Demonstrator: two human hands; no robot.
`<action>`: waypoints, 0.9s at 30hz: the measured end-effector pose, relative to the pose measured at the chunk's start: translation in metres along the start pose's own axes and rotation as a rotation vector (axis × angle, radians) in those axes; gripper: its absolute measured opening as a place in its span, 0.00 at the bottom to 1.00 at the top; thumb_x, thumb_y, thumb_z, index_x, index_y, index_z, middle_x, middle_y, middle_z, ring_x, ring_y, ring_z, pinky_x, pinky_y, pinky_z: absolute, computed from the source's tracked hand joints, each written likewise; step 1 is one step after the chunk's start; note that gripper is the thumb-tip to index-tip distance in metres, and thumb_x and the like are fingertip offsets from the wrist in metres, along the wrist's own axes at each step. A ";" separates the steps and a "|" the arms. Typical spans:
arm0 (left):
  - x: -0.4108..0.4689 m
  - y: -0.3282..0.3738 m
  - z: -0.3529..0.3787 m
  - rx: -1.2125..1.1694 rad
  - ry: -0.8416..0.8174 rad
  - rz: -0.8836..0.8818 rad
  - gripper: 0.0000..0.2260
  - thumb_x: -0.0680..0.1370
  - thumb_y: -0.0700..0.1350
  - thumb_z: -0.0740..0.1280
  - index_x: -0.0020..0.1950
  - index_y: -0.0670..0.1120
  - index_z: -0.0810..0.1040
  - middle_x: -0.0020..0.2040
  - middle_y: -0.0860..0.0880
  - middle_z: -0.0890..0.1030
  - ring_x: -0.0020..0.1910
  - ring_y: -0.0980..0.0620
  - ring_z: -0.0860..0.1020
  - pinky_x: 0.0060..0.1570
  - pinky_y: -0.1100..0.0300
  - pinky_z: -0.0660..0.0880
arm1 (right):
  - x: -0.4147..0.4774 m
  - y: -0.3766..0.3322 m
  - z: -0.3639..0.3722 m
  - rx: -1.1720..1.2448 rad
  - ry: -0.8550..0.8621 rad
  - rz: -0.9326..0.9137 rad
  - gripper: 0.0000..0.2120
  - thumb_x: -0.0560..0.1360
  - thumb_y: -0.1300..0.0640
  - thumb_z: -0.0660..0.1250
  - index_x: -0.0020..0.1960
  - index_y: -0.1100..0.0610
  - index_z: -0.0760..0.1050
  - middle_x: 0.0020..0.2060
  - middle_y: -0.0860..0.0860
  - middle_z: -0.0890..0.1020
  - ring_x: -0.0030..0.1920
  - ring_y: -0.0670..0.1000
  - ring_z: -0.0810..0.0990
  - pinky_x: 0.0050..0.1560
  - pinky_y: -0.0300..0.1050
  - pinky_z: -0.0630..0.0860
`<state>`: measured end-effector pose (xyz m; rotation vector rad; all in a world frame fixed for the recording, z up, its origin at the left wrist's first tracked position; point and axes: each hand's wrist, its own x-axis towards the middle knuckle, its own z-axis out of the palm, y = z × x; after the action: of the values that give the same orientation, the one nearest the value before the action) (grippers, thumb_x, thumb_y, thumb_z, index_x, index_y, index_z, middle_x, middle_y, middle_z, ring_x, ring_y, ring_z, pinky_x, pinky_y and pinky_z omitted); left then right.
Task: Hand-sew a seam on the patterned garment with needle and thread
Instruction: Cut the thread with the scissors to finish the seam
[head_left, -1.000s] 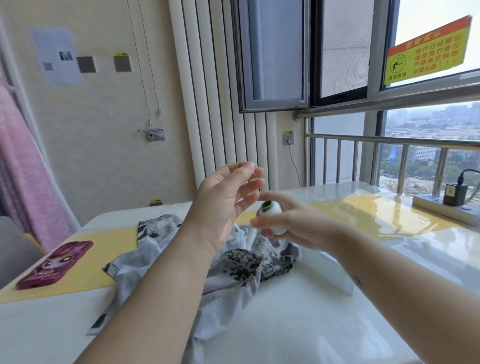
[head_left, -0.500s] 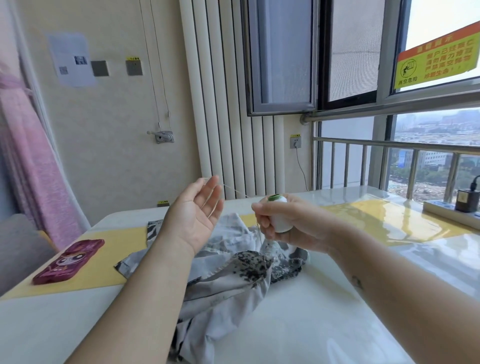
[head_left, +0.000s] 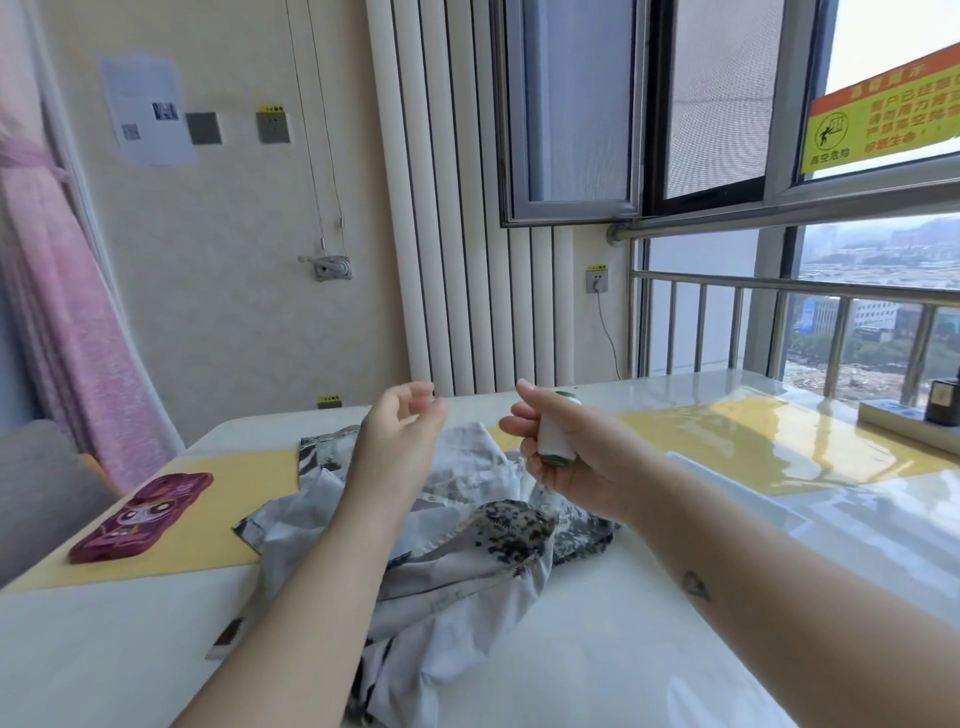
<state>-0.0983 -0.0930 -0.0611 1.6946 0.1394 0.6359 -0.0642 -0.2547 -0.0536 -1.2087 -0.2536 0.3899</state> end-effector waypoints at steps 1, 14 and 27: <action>-0.007 0.004 0.001 0.134 0.041 0.179 0.02 0.78 0.47 0.66 0.49 0.54 0.75 0.51 0.53 0.79 0.45 0.60 0.75 0.42 0.68 0.70 | 0.002 0.002 0.001 0.017 0.035 -0.012 0.10 0.74 0.51 0.69 0.45 0.59 0.76 0.33 0.50 0.83 0.30 0.45 0.74 0.37 0.36 0.73; -0.044 0.013 0.023 0.662 -0.163 0.360 0.12 0.73 0.57 0.68 0.53 0.56 0.73 0.43 0.59 0.80 0.48 0.58 0.77 0.53 0.57 0.72 | 0.011 0.019 0.014 0.029 0.071 -0.039 0.15 0.72 0.45 0.71 0.42 0.58 0.78 0.35 0.51 0.81 0.40 0.49 0.81 0.43 0.42 0.75; -0.025 0.003 0.007 0.201 -0.135 0.149 0.04 0.77 0.52 0.66 0.50 0.54 0.77 0.45 0.57 0.82 0.48 0.59 0.79 0.43 0.65 0.73 | 0.005 0.011 0.008 -0.001 -0.014 0.090 0.17 0.75 0.48 0.61 0.53 0.60 0.78 0.44 0.52 0.84 0.43 0.51 0.78 0.48 0.44 0.75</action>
<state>-0.1173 -0.1105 -0.0670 1.9503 -0.0204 0.6315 -0.0642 -0.2429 -0.0612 -1.2215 -0.2124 0.4763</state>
